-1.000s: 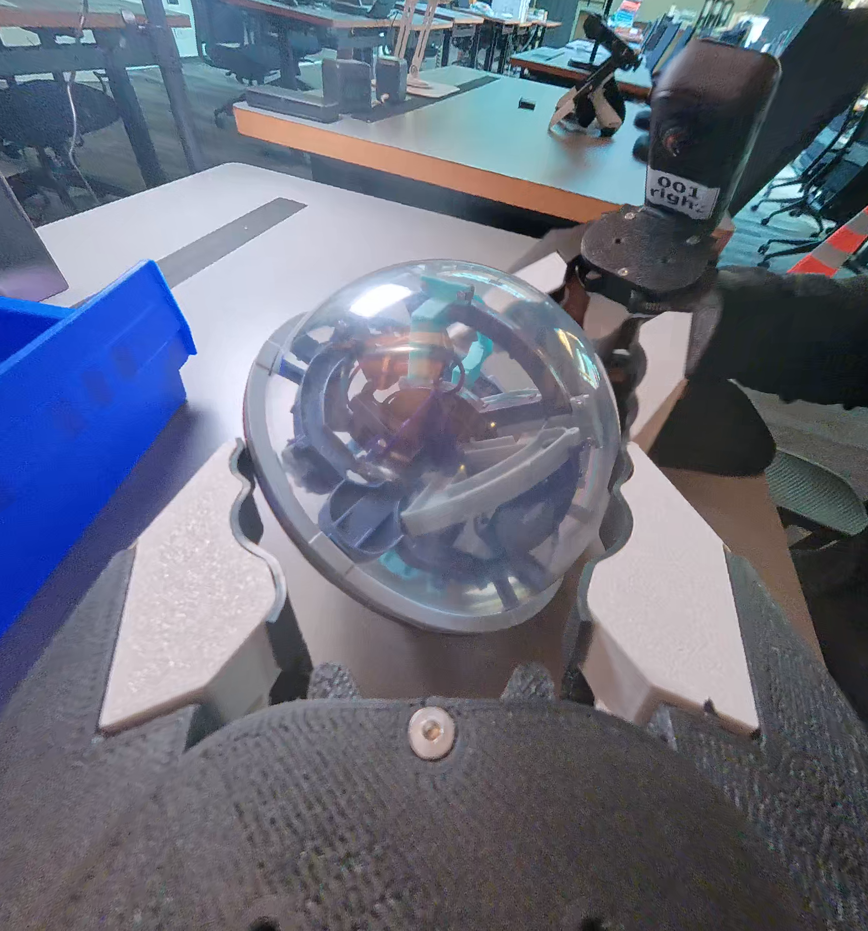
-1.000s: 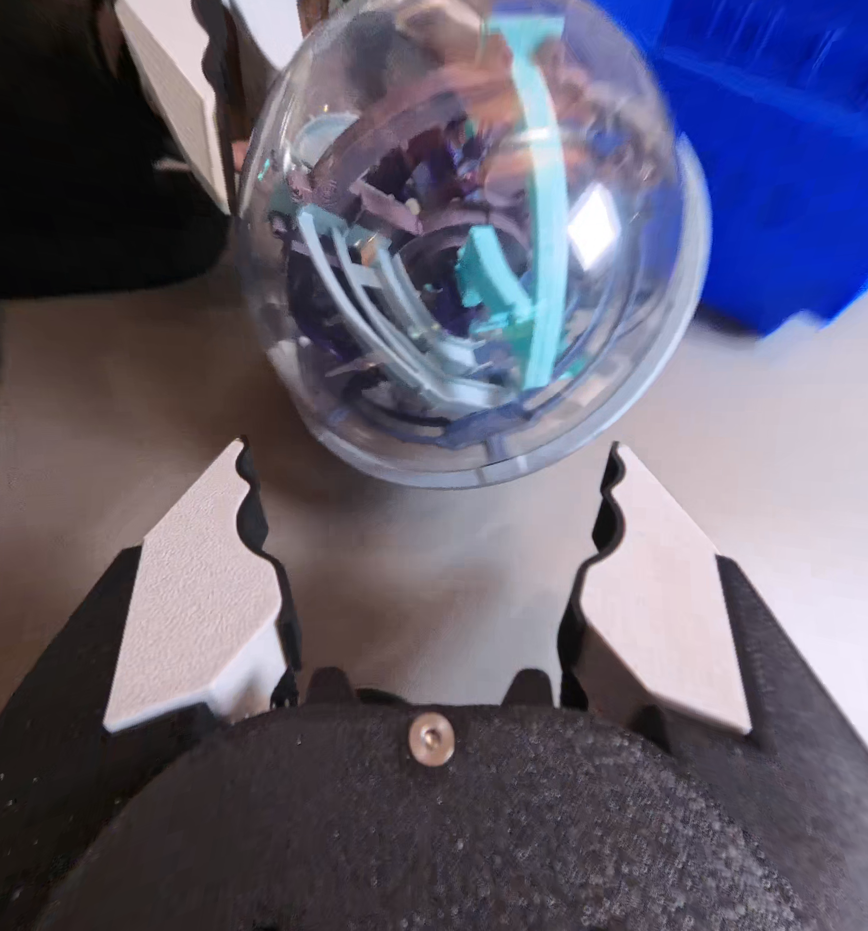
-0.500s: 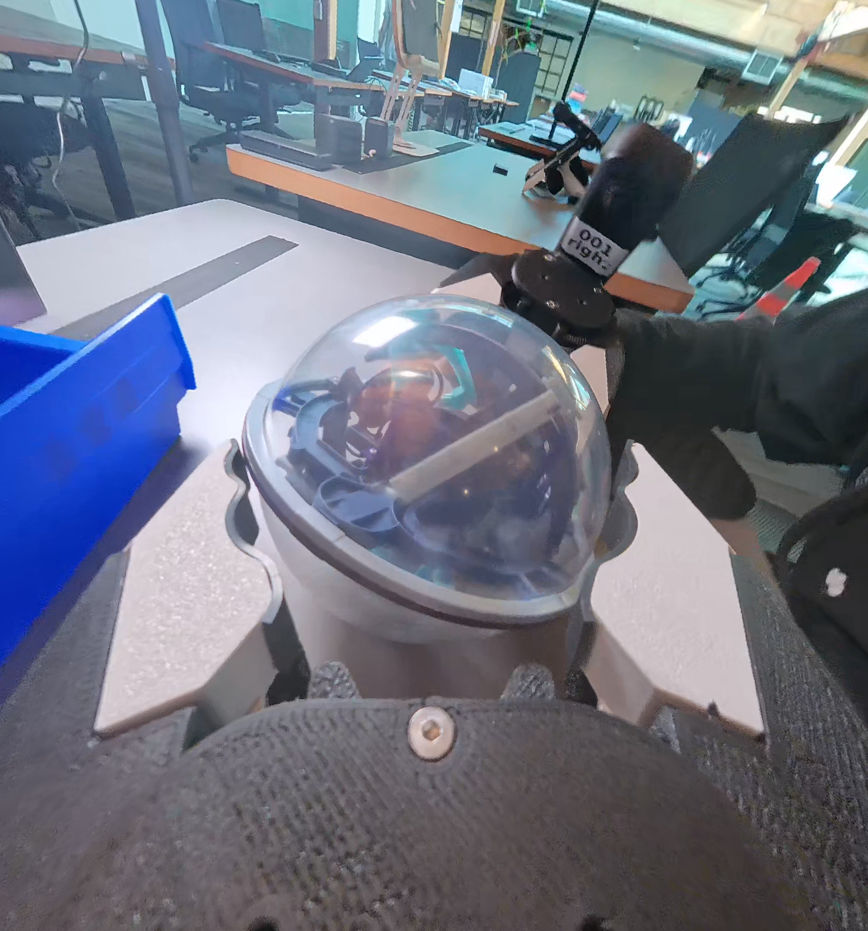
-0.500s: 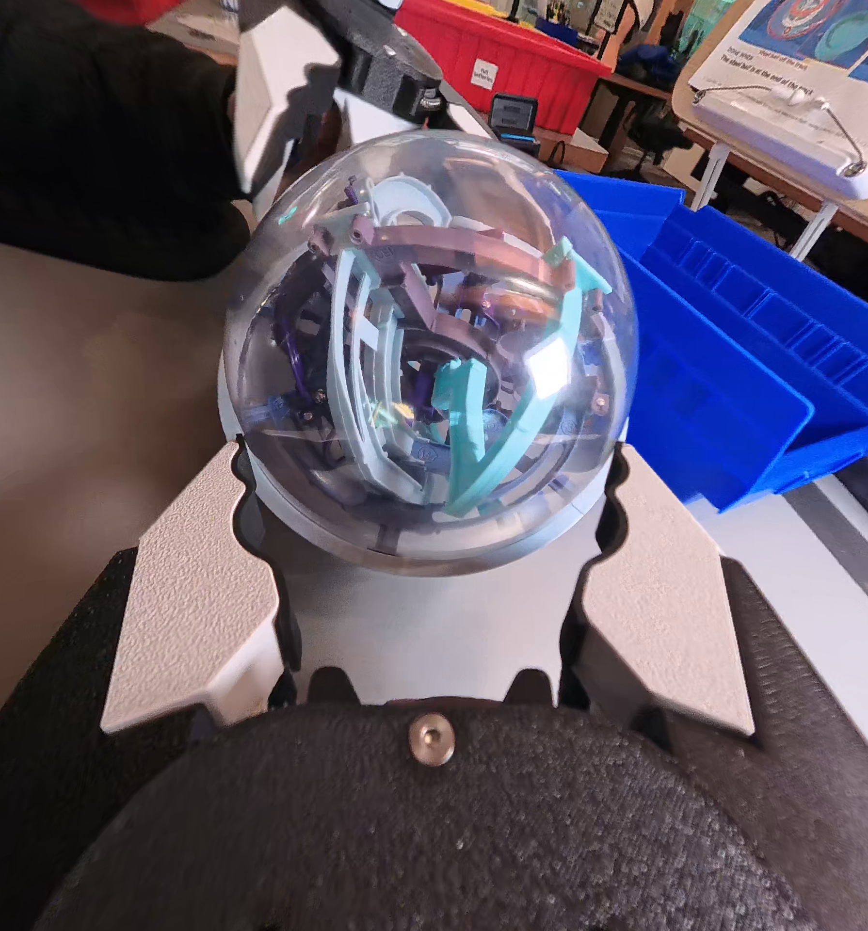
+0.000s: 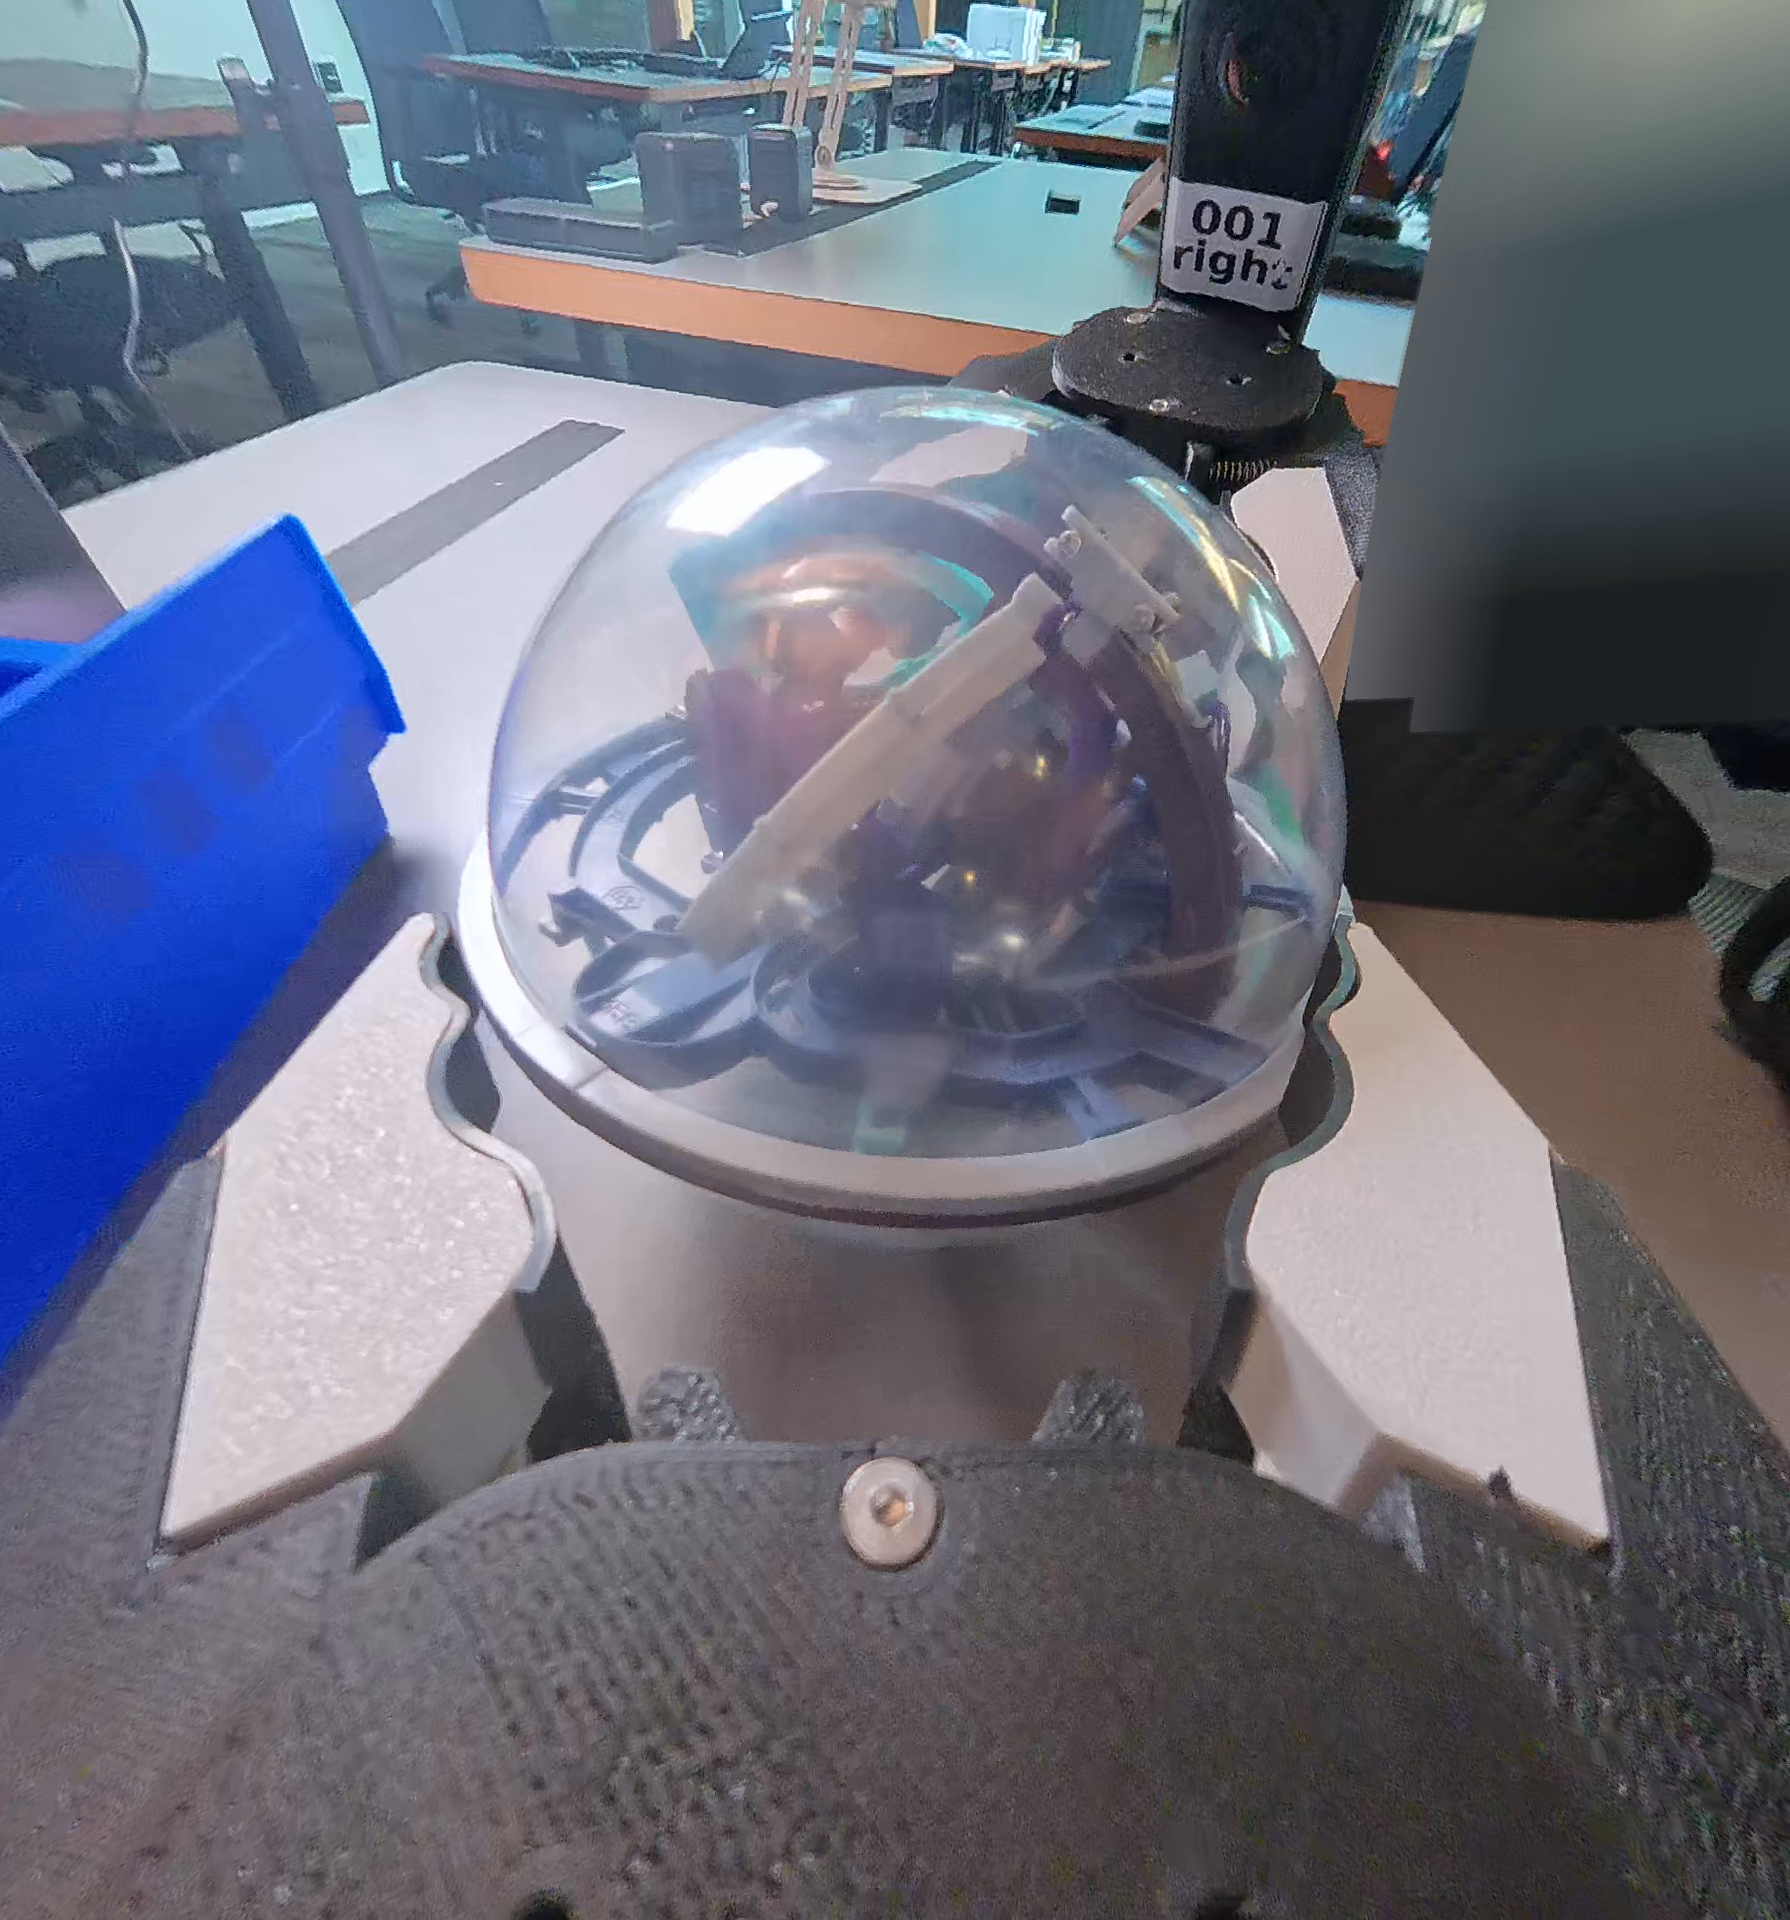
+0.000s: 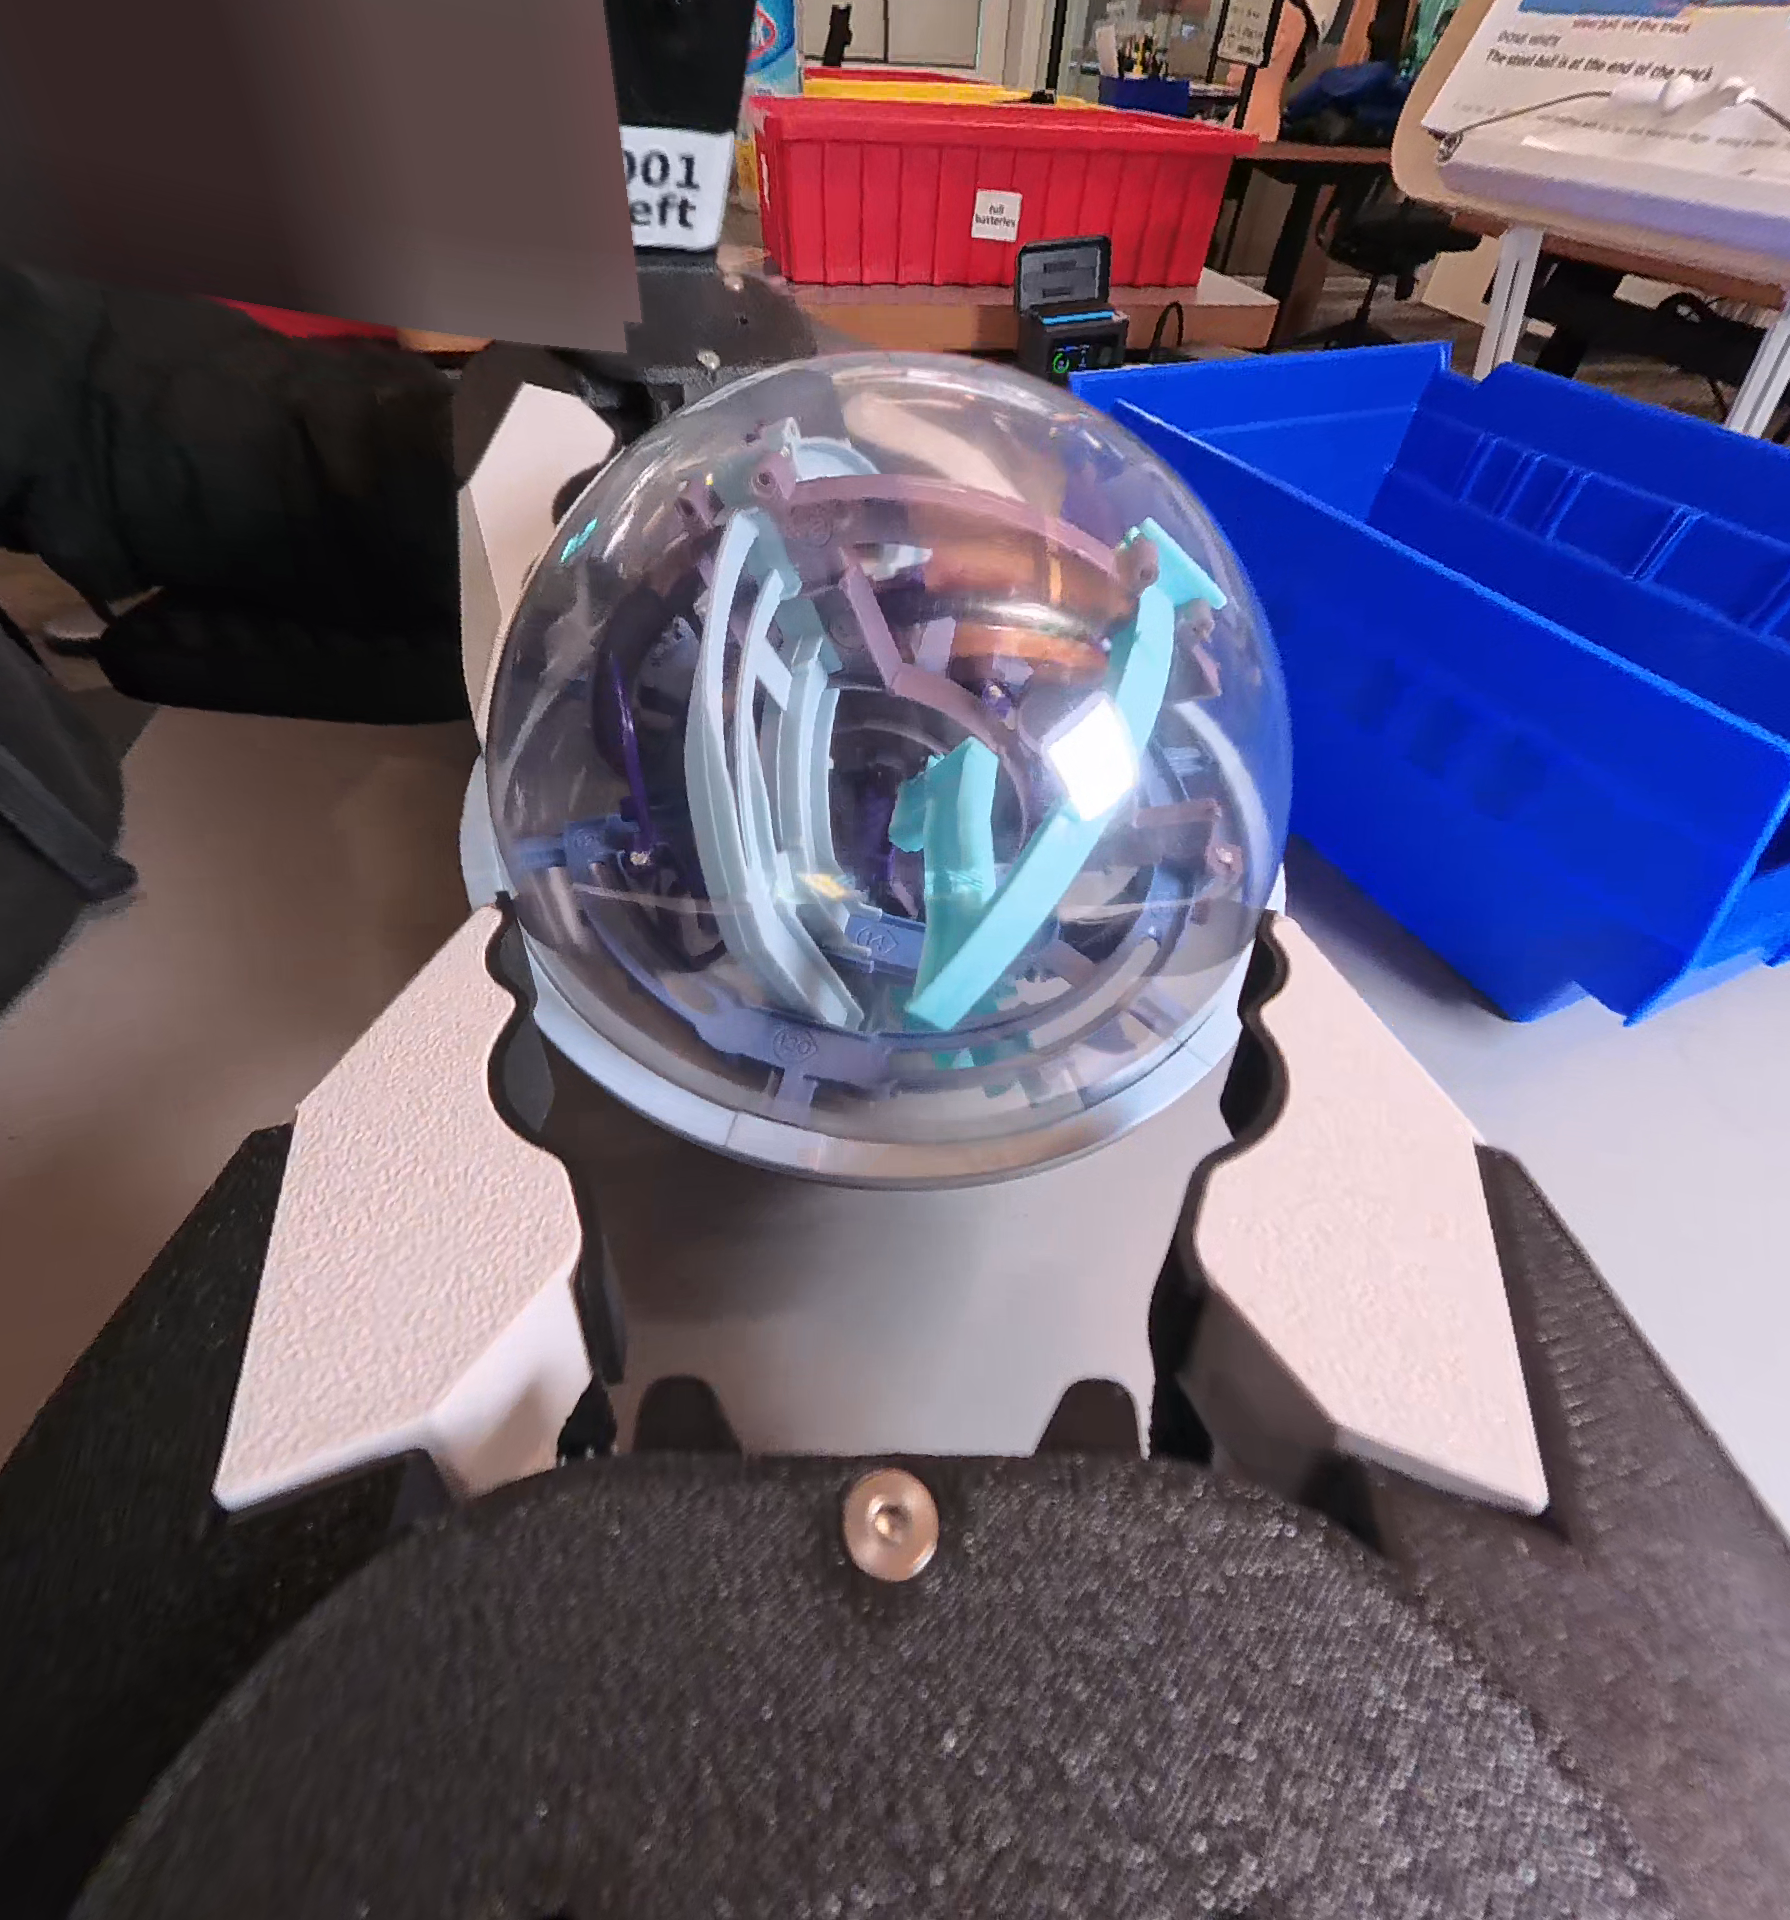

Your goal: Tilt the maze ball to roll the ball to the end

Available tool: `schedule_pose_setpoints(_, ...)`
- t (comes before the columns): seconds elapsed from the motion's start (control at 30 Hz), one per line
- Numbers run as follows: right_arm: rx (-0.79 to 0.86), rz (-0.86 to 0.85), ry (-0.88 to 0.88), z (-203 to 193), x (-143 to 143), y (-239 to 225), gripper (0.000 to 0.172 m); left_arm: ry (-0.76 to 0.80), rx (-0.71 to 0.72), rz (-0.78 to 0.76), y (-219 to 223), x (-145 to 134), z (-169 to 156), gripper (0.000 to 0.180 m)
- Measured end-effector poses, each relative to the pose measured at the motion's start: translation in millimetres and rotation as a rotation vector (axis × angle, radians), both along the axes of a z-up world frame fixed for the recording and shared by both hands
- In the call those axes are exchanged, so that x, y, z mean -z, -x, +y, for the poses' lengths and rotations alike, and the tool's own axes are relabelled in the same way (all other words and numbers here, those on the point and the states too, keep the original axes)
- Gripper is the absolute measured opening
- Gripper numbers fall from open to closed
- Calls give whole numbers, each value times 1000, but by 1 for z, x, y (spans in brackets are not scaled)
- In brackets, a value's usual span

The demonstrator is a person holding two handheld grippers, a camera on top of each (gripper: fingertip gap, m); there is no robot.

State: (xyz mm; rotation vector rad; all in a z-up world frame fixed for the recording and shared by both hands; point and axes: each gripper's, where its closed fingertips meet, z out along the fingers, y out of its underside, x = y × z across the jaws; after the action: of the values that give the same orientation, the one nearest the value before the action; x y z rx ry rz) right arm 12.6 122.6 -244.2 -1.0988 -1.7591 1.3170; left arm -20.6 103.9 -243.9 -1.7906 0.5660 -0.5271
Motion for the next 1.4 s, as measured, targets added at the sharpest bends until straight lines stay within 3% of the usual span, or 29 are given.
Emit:
schedule_pose_setpoints(0.1, 9, -19, 51, -1, -4, 0, 131, 38, 17, -84, 0, 1, -1, 153)
schedule_pose_setpoints(0.53, 5, -100, 207, 2, 6, -1, 130, 48, 18, -173, 4, -12, 7, 151)
schedule_pose_setpoints(0.77, -12, -150, 166, 9, 9, -8, 128, 88, 69, -243, 4, -22, 15, 147)
schedule_pose_setpoints(0.87, 6, -93, 186, 15, -7, -5, 129, 68, 92, -272, 2, -33, 21, 139)
schedule_pose_setpoints(1.0, 30, -86, 194, 21, -5, -3, 128, 1, 93, -329, 11, -59, 10, 147)
schedule_pose_setpoints(1.03, 35, -87, 200, 23, -4, -4, 127, -15, 76, -284, 16, -55, 3, 150)
schedule_pose_setpoints(1.1, 38, -87, 222, 26, -3, -5, 126, 27, 12, -136, 27, -21, -3, 151)
schedule_pose_setpoints(1.2, 33, -85, 242, 27, -3, -3, 126, 146, 12, -134, 8, 17, -1, 150)
schedule_pose_setpoints(1.4, 49, -113, 220, 28, 4, -8, 126, 160, 34, -76, -9, 26, 20, 151)
